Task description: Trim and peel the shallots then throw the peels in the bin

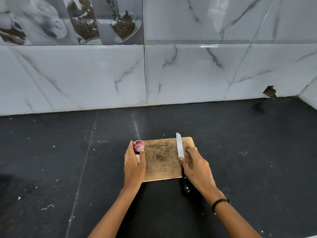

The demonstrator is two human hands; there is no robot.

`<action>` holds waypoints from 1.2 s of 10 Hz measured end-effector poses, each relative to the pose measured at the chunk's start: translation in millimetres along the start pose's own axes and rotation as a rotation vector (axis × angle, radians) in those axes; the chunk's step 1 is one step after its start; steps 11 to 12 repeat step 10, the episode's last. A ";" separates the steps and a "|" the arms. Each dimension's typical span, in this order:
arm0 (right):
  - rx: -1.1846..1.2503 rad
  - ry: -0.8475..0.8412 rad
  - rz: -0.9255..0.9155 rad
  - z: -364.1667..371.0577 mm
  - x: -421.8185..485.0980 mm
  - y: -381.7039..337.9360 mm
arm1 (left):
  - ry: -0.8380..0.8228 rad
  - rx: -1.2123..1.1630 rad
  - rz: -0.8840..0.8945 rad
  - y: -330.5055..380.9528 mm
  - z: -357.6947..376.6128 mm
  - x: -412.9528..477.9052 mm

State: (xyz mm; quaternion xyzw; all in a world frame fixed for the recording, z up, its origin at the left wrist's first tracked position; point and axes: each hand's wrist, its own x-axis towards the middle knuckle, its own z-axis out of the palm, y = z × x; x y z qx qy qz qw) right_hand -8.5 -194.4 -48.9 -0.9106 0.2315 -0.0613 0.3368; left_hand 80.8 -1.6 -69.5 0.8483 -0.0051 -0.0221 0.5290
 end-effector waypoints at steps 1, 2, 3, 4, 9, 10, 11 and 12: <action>-0.084 -0.007 -0.094 2.6 -13.1 -1.5 | -0.016 0.030 0.006 -1.5 -0.7 2.1; -0.103 -0.020 -0.114 4.0 -20.2 -0.6 | -0.022 0.039 0.015 -1.9 -0.7 3.1; -0.136 -0.011 -0.083 6.0 -25.1 -2.9 | -0.015 0.043 0.022 -4.7 1.3 5.0; -0.210 -0.017 -0.036 9.2 -31.7 -7.4 | -0.009 0.049 0.026 -5.4 3.0 5.7; -0.245 -0.080 -0.104 -2.9 -39.0 -8.7 | 0.059 0.150 0.028 7.6 0.1 -0.3; -0.205 -0.116 -0.153 -11.1 -37.3 -5.7 | 0.109 0.192 0.076 16.0 1.5 -5.0; -0.205 -0.116 -0.153 -11.1 -37.3 -5.7 | 0.109 0.192 0.076 16.0 1.5 -5.0; -0.205 -0.116 -0.153 -11.1 -37.3 -5.7 | 0.109 0.192 0.076 16.0 1.5 -5.0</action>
